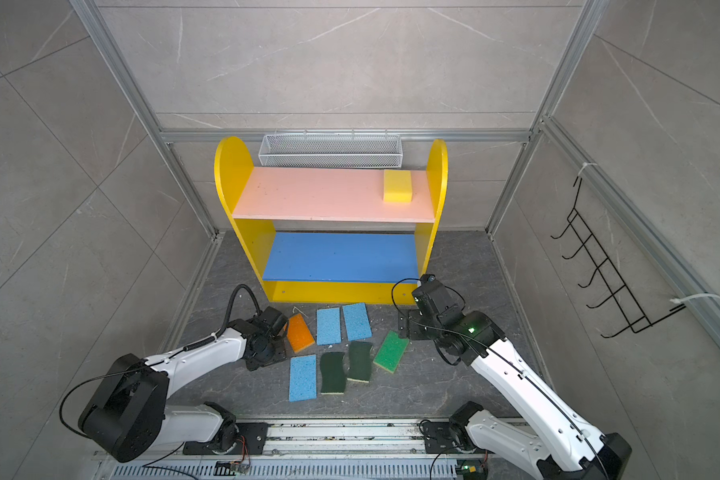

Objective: Place and organize the cleaning sponges onto the shelf
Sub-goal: 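Lift the yellow sponge with the left gripper up to the pink shelf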

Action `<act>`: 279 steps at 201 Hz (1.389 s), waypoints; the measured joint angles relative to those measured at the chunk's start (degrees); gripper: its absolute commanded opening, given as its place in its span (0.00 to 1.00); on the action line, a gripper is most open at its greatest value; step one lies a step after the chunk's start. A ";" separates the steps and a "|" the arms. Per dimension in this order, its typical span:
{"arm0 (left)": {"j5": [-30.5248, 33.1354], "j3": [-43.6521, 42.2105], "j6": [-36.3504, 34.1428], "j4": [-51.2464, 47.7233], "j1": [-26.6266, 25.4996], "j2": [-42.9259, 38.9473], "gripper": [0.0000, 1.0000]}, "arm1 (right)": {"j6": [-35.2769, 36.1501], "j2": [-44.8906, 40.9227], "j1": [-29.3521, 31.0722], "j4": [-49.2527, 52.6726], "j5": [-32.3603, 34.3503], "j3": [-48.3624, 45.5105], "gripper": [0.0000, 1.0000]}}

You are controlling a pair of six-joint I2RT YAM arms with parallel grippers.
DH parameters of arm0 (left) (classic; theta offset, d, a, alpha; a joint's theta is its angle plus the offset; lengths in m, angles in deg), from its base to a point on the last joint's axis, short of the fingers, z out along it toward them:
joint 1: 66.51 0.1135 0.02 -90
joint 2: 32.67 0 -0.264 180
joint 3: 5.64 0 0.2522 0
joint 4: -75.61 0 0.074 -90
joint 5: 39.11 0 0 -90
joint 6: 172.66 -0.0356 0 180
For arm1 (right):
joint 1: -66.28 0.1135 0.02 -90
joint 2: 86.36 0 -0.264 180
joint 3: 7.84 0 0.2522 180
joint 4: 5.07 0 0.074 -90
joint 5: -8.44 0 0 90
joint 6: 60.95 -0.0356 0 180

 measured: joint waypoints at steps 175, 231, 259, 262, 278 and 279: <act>2.64 42.38 -2.95 -39.56 -10.60 -14.45 0.59 | 0.04 -2.05 0.00 0.44 -2.14 0.00 0.94; 7.85 71.47 -8.55 -49.42 -14.71 -2.10 0.58 | 0.44 -3.28 0.00 1.20 -2.16 0.00 0.94; 8.85 82.03 -12.15 -49.40 -14.71 1.16 0.58 | 0.94 -4.35 0.00 2.12 -2.10 0.02 0.94; 8.92 83.19 -12.63 -49.40 -14.71 1.51 0.58 | 1.07 -4.48 0.00 2.19 -2.10 0.02 0.94; 8.96 88.65 -14.86 -49.40 -14.71 3.54 0.59 | 1.33 -5.03 0.00 2.58 -2.08 0.02 0.94; 8.96 89.11 -15.04 -49.37 -14.71 3.72 0.59 | 1.33 -5.05 0.00 2.60 -2.10 0.02 0.94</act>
